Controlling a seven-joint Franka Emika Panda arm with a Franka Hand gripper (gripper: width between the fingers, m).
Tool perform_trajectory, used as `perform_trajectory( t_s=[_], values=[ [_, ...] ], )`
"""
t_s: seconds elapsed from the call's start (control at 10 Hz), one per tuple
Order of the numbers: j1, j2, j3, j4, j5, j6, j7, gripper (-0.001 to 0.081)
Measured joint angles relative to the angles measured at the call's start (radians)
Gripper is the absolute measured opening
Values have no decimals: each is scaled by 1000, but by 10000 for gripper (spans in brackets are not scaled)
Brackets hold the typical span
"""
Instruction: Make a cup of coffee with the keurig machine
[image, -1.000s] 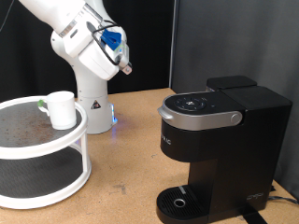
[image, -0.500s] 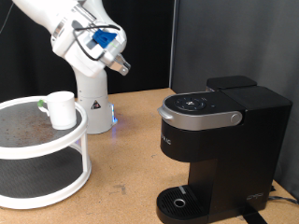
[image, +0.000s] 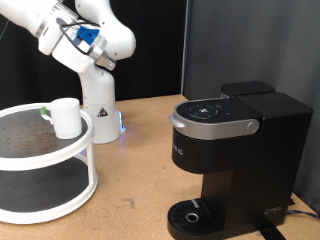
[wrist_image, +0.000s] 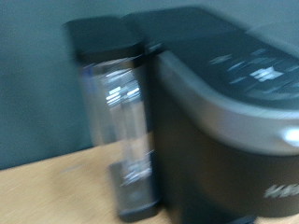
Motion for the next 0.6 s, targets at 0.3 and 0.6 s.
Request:
perform_trajectory(
  t_s=[0.3, 0.6],
  values=[
    [-18, -14, -7, -8, -1, 3, 4, 3],
    [-77, -72, -23, -64, 82, 93, 24, 3]
  ],
)
